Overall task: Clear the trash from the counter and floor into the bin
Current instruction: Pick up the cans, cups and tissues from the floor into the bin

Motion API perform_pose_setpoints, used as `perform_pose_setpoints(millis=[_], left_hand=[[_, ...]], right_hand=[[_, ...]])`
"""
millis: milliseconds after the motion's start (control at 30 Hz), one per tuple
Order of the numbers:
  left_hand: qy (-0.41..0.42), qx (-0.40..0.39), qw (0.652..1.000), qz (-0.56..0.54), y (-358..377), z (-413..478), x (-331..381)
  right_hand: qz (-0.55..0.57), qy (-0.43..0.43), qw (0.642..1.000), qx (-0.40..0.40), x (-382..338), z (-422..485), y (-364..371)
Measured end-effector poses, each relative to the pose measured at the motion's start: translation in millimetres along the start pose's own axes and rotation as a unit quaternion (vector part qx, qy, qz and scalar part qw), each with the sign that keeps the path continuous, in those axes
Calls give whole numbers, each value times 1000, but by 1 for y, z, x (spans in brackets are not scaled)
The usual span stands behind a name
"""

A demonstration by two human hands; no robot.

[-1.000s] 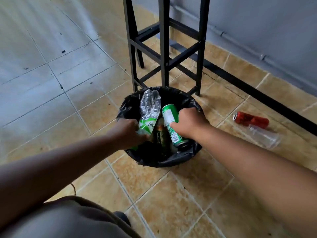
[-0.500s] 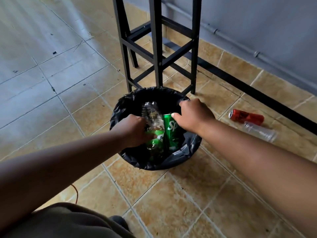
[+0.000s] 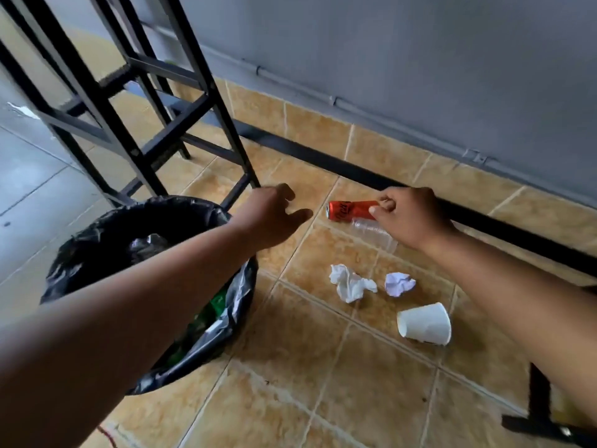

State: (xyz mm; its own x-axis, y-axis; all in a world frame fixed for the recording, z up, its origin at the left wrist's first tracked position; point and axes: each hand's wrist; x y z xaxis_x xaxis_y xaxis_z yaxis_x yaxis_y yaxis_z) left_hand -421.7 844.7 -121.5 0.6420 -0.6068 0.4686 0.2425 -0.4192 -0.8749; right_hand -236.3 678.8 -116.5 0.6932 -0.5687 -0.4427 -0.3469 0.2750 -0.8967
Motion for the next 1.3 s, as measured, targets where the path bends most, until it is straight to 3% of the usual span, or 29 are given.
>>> perform_pose_setpoints(millis=[300, 533, 700, 933, 1300], left_hand=[[6, -81, 996, 42, 109, 69, 52], [5, -93, 993, 77, 170, 127, 50], [55, -99, 983, 142, 200, 162, 43], [54, -78, 972, 217, 210, 171, 39], [21, -118, 974, 194, 174, 136, 41]], right_hand=[[-14, 66, 997, -43, 113, -6, 37], [-89, 49, 990, -102, 145, 13, 74], [-136, 22, 985, -104, 151, 39, 97], [-196, -2, 967, -161, 158, 63, 120], [-174, -8, 973, -151, 132, 42, 102]])
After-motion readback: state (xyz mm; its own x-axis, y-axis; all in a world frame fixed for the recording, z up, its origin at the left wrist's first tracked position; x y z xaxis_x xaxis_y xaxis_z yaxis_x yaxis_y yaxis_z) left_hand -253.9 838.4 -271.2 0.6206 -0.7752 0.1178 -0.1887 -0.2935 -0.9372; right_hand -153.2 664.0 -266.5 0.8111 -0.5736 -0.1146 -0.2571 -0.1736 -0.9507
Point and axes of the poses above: each hand's wrist, its own z-axis towards the middle knuckle, its own y-axis out of the palm, x = y × z, and after that the axes turned 2 degrees about -y, right-handed
